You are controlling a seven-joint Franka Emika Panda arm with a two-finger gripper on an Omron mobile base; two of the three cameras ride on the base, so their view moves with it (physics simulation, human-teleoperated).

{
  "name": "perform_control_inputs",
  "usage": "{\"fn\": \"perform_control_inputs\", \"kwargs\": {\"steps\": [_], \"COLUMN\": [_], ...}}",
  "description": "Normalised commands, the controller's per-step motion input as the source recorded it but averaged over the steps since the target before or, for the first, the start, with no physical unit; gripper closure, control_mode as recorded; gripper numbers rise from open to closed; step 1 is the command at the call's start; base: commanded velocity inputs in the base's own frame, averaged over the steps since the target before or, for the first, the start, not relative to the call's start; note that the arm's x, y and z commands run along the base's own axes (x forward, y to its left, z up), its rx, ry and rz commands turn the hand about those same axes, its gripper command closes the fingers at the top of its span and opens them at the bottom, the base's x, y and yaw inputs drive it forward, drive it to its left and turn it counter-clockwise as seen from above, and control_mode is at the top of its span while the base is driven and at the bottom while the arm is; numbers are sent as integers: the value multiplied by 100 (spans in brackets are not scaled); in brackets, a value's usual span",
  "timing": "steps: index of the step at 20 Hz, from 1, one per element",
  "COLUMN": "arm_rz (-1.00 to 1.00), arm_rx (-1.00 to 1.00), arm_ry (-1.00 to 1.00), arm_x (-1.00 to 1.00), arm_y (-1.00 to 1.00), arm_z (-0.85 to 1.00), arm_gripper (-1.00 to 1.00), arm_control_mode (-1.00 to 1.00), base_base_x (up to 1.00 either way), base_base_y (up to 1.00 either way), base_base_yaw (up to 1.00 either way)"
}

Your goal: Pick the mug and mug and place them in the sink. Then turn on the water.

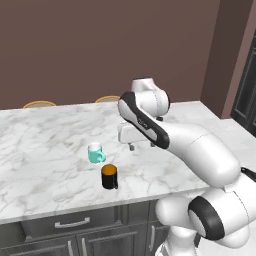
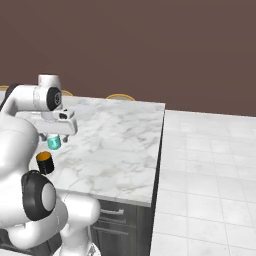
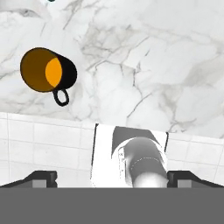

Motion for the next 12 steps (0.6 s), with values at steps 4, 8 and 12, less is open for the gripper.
{"fn": "perform_control_inputs", "kwargs": {"steps": [4, 8, 12], "arm_rz": [8, 9, 11], "arm_rx": [0, 0, 2], "arm_ry": [0, 0, 0], "arm_x": [0, 0, 0], "arm_y": [36, 33, 28], "arm_z": [-15, -22, -24], "arm_gripper": [-100, -100, -100], "arm_control_mode": [-100, -100, -100], "base_base_x": [0, 0, 0], "base_base_y": [0, 0, 0], "base_base_yaw": [0, 0, 0]}}
